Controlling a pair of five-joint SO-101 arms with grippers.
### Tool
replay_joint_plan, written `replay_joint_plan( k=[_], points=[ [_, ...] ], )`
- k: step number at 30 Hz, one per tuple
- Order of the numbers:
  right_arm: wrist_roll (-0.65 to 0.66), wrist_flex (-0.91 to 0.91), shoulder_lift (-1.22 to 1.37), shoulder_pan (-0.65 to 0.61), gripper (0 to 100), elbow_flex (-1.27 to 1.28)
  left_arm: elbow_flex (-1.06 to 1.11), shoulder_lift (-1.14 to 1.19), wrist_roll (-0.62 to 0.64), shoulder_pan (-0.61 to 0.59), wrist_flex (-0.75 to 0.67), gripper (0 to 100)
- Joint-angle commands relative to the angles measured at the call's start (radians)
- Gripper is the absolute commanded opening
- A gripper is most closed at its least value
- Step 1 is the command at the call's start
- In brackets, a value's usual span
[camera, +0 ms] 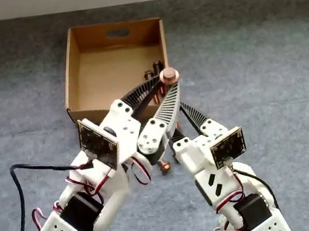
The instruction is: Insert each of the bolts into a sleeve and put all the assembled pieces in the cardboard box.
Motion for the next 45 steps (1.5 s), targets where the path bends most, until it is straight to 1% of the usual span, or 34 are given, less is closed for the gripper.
replay_joint_plan(
  k=[1,4,8,21,27,35,41,45],
  points=[
    [-0.008,-0.022,-0.012,-0.001,0.5,-0.004,-0.012,0.005,0.002,0.012,-0.041,1],
    [-0.011,-0.022,-0.012,-0.001,0.5,-0.004,-0.008,0.005,0.002,0.005,-0.040,1],
    [-0.101,-0.022,-0.012,-0.001,0.5,-0.005,0.004,0.007,0.002,-0.022,-0.044,1],
    [-0.101,-0.022,-0.012,-0.001,0.5,-0.005,0.019,0.012,0.002,-0.025,-0.044,1],
    [-0.100,-0.021,-0.012,0.001,0.5,-0.005,0.002,0.122,0.002,-0.027,-0.044,1],
    [-0.100,-0.021,-0.012,0.061,0.5,-0.004,-0.033,0.137,0.002,-0.027,-0.034,1],
    [-0.100,-0.021,-0.012,0.067,0.5,-0.004,-0.062,0.137,0.002,-0.019,0.187,1],
    [-0.100,-0.021,-0.012,0.067,0.5,-0.004,-0.107,0.137,0.002,-0.025,0.262,1]
  ],
)
